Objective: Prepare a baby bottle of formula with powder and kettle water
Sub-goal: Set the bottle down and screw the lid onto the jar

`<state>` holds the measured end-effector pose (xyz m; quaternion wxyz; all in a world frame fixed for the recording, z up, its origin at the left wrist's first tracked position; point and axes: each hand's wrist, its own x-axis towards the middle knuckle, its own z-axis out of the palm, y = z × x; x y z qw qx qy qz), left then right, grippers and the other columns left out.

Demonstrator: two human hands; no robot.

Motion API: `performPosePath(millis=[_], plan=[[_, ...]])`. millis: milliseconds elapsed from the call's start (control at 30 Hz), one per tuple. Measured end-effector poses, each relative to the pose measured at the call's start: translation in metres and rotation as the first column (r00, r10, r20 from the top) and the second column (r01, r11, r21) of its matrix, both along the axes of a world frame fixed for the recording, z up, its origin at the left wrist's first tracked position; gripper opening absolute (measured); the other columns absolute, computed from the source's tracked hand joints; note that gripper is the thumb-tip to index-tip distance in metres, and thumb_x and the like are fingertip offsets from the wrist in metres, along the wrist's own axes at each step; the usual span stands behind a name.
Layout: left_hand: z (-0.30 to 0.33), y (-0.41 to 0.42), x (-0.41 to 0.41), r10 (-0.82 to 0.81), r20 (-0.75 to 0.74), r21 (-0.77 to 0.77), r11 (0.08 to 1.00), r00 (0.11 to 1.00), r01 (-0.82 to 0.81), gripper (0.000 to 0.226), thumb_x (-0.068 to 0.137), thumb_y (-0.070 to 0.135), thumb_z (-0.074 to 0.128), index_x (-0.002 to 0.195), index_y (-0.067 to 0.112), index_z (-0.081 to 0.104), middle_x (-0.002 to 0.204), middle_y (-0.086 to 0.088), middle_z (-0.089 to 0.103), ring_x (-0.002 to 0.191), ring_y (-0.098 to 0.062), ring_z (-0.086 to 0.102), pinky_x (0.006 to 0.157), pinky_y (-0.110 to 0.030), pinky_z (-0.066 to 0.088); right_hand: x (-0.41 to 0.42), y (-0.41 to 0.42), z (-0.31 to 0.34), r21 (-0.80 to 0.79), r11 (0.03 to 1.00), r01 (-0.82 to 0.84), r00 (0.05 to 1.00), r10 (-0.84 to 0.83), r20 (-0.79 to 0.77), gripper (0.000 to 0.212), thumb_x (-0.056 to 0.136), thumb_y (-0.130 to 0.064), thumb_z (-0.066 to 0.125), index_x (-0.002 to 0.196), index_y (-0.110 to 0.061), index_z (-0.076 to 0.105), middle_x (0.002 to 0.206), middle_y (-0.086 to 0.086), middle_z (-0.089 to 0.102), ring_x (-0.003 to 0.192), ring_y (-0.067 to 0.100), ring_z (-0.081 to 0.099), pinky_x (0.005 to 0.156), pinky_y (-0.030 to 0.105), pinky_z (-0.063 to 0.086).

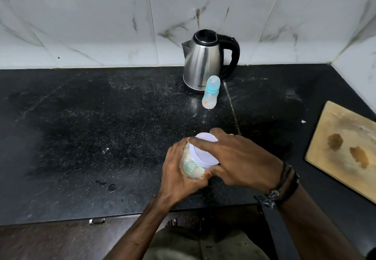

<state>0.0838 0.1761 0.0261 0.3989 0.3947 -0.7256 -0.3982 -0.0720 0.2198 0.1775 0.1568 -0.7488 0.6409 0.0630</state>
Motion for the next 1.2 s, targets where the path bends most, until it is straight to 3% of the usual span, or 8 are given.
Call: performPosePath(millis=[133, 267, 400, 667, 833, 967, 1067, 1200], plan=[[0.002, 0.004, 0.004, -0.001, -0.001, 0.028, 1.000, 1.000, 0.001, 0.097, 0.052, 0.045, 0.085, 0.140, 0.031, 0.047, 0.132, 0.019, 0.056, 0.120, -0.018, 0.060, 0.098, -0.038, 0.053, 0.003, -0.002, 0.002, -0.058, 0.998, 0.012, 1.000, -0.013, -0.008, 0.077, 0.088, -0.050, 0.068, 0.148, -0.048, 0.021, 0.123, 0.004, 0.049, 0.106, 0.030, 0.059, 0.091, 0.039, 0.047], [-0.005, 0.004, 0.006, 0.032, -0.026, 0.079, 0.996, 0.999, -0.030, 0.096, 0.052, 0.039, 0.087, 0.139, 0.020, 0.053, 0.130, 0.002, 0.063, 0.120, -0.021, 0.062, 0.096, -0.049, 0.055, 0.006, -0.005, 0.002, -0.066, 0.998, -0.018, 1.000, 0.018, 0.004, 0.075, 0.084, -0.055, 0.065, 0.147, -0.043, 0.027, 0.116, 0.003, 0.049, 0.100, 0.025, 0.056, 0.090, 0.036, 0.045], [-0.008, 0.005, 0.006, 0.039, -0.078, 0.175, 0.984, 0.996, -0.025, 0.096, 0.050, 0.029, 0.087, 0.139, 0.029, 0.052, 0.129, -0.006, 0.066, 0.119, -0.032, 0.065, 0.095, -0.060, 0.054, 0.006, -0.015, -0.013, -0.144, 0.989, 0.045, 0.999, -0.043, 0.020, 0.072, 0.071, -0.071, 0.044, 0.133, -0.035, 0.040, 0.108, 0.000, 0.044, 0.086, 0.025, 0.058, 0.080, 0.034, 0.047], [-0.009, 0.009, 0.002, 0.165, -0.081, 0.175, 0.973, 0.983, -0.149, 0.095, 0.051, 0.029, 0.092, 0.136, 0.033, 0.051, 0.121, 0.002, 0.070, 0.108, -0.019, 0.070, 0.087, -0.050, 0.060, 0.027, -0.026, -0.052, -0.398, 0.883, 0.249, 0.969, -0.228, 0.098, 0.073, 0.067, -0.076, 0.040, 0.104, -0.017, 0.063, 0.093, 0.005, 0.058, 0.067, 0.034, 0.062, 0.063, 0.037, 0.050], [-0.002, 0.012, 0.001, 0.145, -0.087, 0.165, 0.978, 0.986, -0.129, 0.096, 0.051, 0.023, 0.096, 0.128, 0.053, 0.048, 0.117, 0.006, 0.071, 0.105, -0.015, 0.071, 0.084, -0.047, 0.061, 0.033, -0.026, -0.054, -0.421, 0.850, 0.316, 0.947, -0.311, 0.082, 0.075, 0.069, -0.078, 0.036, 0.095, -0.013, 0.064, 0.092, 0.006, 0.060, 0.070, 0.035, 0.065, 0.062, 0.037, 0.050], [0.009, 0.002, 0.011, 0.022, -0.103, 0.195, 0.981, 0.994, -0.002, 0.092, 0.048, 0.032, 0.087, 0.128, 0.057, 0.048, 0.117, 0.016, 0.069, 0.106, -0.012, 0.069, 0.086, -0.033, 0.060, 0.017, -0.020, -0.050, -0.449, 0.877, 0.169, 0.984, -0.123, 0.131, 0.077, 0.077, -0.084, 0.040, 0.098, -0.013, 0.061, 0.094, 0.003, 0.055, 0.066, 0.029, 0.061, 0.059, 0.039, 0.053], [0.017, -0.011, 0.018, -0.115, -0.112, 0.238, 0.961, 0.987, 0.139, 0.092, 0.050, 0.021, 0.090, 0.133, 0.034, 0.053, 0.119, 0.015, 0.071, 0.108, -0.005, 0.069, 0.086, -0.021, 0.055, 0.003, -0.019, -0.045, -0.480, 0.877, 0.013, 0.976, 0.094, 0.198, 0.079, 0.080, -0.080, 0.046, 0.120, -0.014, 0.060, 0.107, 0.001, 0.052, 0.069, 0.025, 0.061, 0.056, 0.038, 0.053], [0.024, -0.022, 0.024, -0.226, -0.154, 0.274, 0.925, 0.962, 0.261, 0.095, 0.052, -0.002, 0.094, 0.135, 0.017, 0.053, 0.119, 0.006, 0.072, 0.109, -0.009, 0.069, 0.088, -0.023, 0.055, -0.003, -0.021, -0.043, -0.525, 0.849, -0.062, 0.955, 0.203, 0.216, 0.081, 0.079, -0.073, 0.052, 0.133, -0.013, 0.055, 0.111, 0.004, 0.051, 0.072, 0.021, 0.059, 0.054, 0.034, 0.051]])
